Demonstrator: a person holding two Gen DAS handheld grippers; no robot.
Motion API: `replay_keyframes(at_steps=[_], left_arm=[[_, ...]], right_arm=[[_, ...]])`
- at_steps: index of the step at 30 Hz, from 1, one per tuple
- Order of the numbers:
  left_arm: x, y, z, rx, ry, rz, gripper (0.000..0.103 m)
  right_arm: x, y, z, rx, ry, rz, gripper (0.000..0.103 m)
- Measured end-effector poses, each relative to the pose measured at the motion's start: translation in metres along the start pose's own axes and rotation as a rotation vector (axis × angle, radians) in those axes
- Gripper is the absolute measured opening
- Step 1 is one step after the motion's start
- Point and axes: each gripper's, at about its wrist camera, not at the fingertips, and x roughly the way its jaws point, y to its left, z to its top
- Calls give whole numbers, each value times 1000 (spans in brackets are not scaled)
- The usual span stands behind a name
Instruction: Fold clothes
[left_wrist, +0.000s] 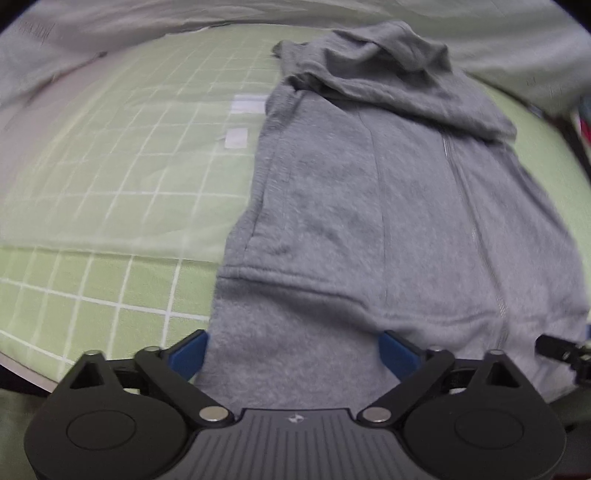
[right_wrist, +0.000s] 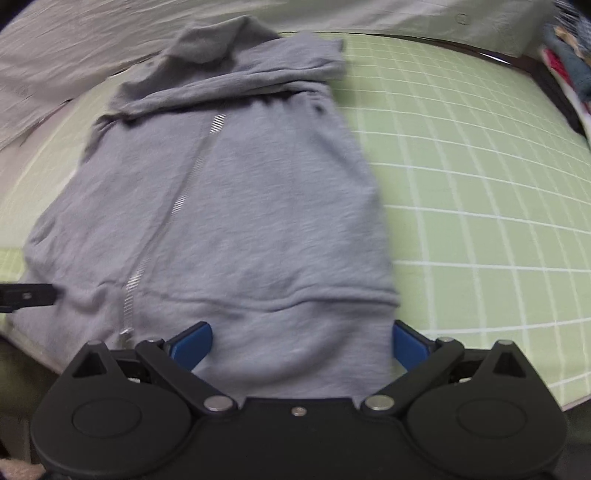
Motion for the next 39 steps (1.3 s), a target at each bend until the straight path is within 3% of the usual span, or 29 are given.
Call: replay_keyframes(at_steps=[1, 2, 3, 4, 5, 6, 10, 15, 24, 31, 34, 39], left_arm=[[-2, 0, 0, 0, 1, -5, 79], [-3, 1, 1, 0, 1, -11, 66], [-5, 1, 1, 0, 2, -16, 58], [-6, 2, 1, 0, 3, -21, 38], [-8, 2, 1, -1, 4, -27, 12], [-10, 6, 3, -31, 1, -49, 13], [-24, 25, 12, -166, -36, -133, 10], [-49, 29, 40, -247, -136, -226, 10], [-81, 31, 112, -303, -332, -348, 10], [-89, 35, 170, -331, -466, -371, 10], [-75, 34, 185, -342, -468, -364, 10], [-42, 33, 201, -368, -423, -362, 10]], right_arm=[[-1, 4, -1, -11, -1, 25, 99], [-4, 6, -1, -19, -9, 53, 90], [-7, 8, 0, -25, -18, 76, 70], [-8, 8, 1, -23, -24, 93, 54], [-10, 7, 3, -14, -27, 109, 18], [-10, 3, 4, 15, -23, 119, 13], [-20, -8, 11, 93, -65, 161, 11], [-40, 2, 35, 39, -157, 159, 11], [-77, -10, 107, 103, -357, 215, 10], [-73, -28, 162, 160, -451, 229, 11], [-70, -36, 184, 183, -487, 235, 11], [-27, -47, 200, 257, -430, 257, 11]])
